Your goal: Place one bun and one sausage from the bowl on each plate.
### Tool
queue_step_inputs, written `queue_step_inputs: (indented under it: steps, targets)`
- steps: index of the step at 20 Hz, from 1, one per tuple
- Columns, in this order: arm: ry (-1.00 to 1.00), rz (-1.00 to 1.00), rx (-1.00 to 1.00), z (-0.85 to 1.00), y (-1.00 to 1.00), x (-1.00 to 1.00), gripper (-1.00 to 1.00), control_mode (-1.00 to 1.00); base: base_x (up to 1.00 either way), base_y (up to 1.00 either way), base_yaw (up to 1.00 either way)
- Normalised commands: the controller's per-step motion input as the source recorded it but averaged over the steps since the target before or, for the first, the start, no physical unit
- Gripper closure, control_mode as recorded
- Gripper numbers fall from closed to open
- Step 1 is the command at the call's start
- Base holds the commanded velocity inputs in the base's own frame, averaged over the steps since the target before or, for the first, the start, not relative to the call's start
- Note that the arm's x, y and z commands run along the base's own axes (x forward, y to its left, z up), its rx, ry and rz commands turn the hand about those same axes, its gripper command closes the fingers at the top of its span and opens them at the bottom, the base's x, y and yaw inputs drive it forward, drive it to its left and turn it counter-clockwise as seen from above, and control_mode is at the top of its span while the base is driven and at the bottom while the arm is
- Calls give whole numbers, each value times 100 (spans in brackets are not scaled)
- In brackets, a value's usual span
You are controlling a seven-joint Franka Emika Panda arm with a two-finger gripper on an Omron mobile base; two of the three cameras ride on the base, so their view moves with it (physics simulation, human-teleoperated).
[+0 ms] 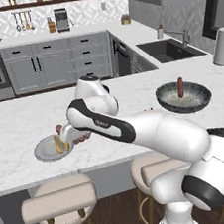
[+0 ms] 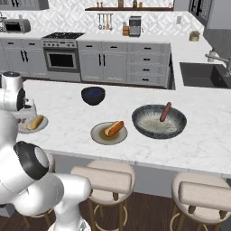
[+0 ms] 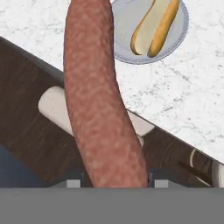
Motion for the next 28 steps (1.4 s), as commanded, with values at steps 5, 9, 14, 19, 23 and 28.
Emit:
queue_step_inputs:
  steps: [5,9,14,19,23,28]
  targets:
    - [-12,-4,1,-1,100,50,100,-100,0,0,0]
    - [-4,-21,-7,-4,91,59,100,-100,0,0,0]
    - [7,-7,-10,-10,30,27,100,-100,0,0,0]
    - [3,-7,-10,-31,3,31,100,-100,0,0,0]
    - [0,-15,-1,-41,7,34,100,-100,0,0,0]
    - [0,-15,0,-29,41,38,100,-100,0,0,0]
